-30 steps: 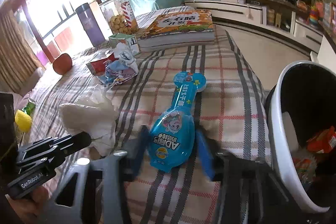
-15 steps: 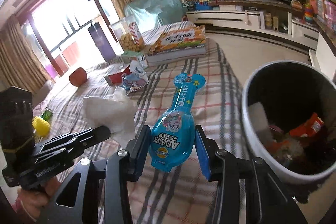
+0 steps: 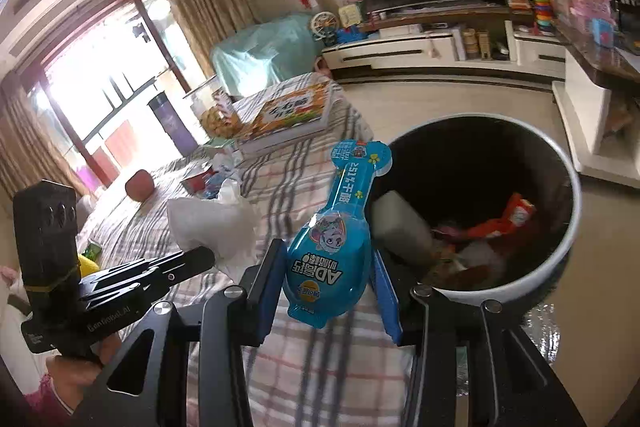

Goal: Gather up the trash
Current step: 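Carry the white bag and blue package over the bin and open both tools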

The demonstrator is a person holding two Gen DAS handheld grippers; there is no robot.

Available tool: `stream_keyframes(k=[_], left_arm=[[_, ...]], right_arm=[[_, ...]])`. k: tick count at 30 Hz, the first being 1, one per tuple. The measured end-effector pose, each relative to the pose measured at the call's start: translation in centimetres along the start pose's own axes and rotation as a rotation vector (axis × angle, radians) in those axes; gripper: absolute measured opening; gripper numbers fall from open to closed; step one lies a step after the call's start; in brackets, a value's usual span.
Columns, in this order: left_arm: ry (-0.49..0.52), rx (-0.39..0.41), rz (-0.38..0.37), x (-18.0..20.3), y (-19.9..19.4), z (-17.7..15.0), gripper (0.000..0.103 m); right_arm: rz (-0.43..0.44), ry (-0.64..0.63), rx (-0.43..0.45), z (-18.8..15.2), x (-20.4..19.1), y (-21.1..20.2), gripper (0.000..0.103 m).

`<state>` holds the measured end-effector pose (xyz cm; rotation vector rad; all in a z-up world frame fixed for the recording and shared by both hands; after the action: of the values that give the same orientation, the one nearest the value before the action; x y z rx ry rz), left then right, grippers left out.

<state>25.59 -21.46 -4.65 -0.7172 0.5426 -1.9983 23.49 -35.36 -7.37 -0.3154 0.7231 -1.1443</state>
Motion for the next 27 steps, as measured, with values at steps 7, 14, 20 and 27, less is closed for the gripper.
stream_keyframes(k=[7,14,20,27], left_arm=[[0.051,-0.008,-0.029,2.9,1.4,0.7,0.008],[0.093,-0.013,-0.049,5.0,2.8,1.6,0.008],[0.118,-0.015,-0.055,6.2,3.8,2.2,0.008],[0.143,-0.013,-0.060,7.2,5.2,3.2,0.008]], right_arm=[[-0.030,0.032,0.030,0.6,2.5,-1.4,0.043],[-0.055,0.054,0.049,1.2,4.7,-2.5,0.043],[-0.066,0.064,0.055,1.5,6.0,-2.9,0.043],[-0.075,0.078,0.058,2.0,7.4,-2.9,0.043]])
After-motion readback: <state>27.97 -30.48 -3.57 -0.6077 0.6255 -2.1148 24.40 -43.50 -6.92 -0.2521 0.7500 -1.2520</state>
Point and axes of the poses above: each gripper's, at about its wrist camera, not at the fingertips, and y roughly the way its jaws point, x to its right, z to its top, the point moved 8 cm from there along y, roughly the way its jaws point, and after that the axes turned 2 degrees about x, right-handed, at the moved point
